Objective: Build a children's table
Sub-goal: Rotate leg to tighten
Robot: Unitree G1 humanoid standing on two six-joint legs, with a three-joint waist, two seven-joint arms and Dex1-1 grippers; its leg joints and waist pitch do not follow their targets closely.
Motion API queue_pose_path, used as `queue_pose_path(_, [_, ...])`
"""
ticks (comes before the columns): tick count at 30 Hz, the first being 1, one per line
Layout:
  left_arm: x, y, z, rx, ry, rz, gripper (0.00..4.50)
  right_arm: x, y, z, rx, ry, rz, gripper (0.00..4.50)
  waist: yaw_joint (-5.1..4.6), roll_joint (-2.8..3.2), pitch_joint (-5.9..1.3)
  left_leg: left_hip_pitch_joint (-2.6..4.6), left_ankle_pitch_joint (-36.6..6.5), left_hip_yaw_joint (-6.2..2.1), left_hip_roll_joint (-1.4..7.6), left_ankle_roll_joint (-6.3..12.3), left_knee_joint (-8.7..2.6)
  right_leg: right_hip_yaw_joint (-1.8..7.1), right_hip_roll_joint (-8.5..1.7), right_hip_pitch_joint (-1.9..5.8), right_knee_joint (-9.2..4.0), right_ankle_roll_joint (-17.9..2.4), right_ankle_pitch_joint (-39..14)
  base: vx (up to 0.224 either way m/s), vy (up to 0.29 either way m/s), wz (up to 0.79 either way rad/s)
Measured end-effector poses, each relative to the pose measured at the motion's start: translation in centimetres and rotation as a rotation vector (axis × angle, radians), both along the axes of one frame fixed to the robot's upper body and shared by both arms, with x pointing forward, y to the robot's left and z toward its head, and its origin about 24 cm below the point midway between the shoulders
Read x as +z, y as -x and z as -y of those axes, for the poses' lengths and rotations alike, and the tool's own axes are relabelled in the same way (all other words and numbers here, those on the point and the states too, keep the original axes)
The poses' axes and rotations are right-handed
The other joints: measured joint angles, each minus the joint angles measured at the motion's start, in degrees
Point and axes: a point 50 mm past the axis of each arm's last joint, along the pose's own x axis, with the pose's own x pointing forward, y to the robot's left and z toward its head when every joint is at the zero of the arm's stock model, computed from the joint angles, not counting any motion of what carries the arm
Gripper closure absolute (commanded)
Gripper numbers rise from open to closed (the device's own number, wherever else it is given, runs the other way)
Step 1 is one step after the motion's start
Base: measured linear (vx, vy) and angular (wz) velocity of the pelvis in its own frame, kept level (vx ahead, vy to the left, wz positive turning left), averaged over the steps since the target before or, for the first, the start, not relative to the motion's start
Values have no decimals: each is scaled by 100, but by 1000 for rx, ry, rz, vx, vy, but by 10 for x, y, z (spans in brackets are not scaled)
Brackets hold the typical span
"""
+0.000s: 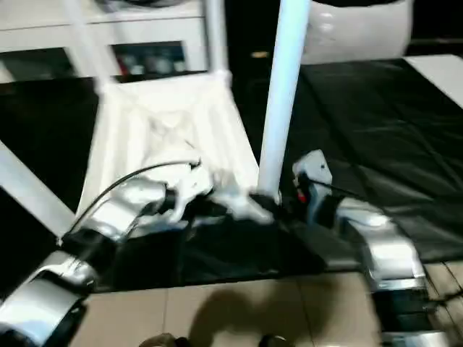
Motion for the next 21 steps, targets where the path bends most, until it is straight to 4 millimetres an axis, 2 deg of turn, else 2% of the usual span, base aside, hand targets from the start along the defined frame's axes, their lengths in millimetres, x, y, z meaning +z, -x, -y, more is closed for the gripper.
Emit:
queue_pose_path(2, [-1,4,-7,-55,-7,-13,450,3,3,5,71,24,-5,25,80,-14,8,33,-17,36,0,-28,-2,35,0,7,3,6,0,0,0,0])
queue_pose_path(6, [-1,7,-16,-124,-39,-29,450,2,9,2,201,17,-25,25,161,-35,7,56,-15,59,-2,-28,6,66,1,20,3,9,7,0,0,0])
queue_pose_path(12, [0,12,-23,-216,-65,-40,450,-1,18,0,364,-13,-85,88,242,-47,2,52,-19,76,-8,-20,6,102,3,18,4,9,8,0,0,0])
queue_pose_path(16, [1,14,-23,-252,-73,-45,450,-6,21,-2,412,-24,-118,109,313,-52,1,49,-20,77,-8,-18,6,103,4,13,9,10,7,0,0,0])
queue_pose_path(21, [1,15,-21,-272,-76,-49,450,-13,22,-3,452,-31,-146,153,336,-55,0,51,-19,79,-8,-19,11,106,4,14,12,10,8,0,0,0])
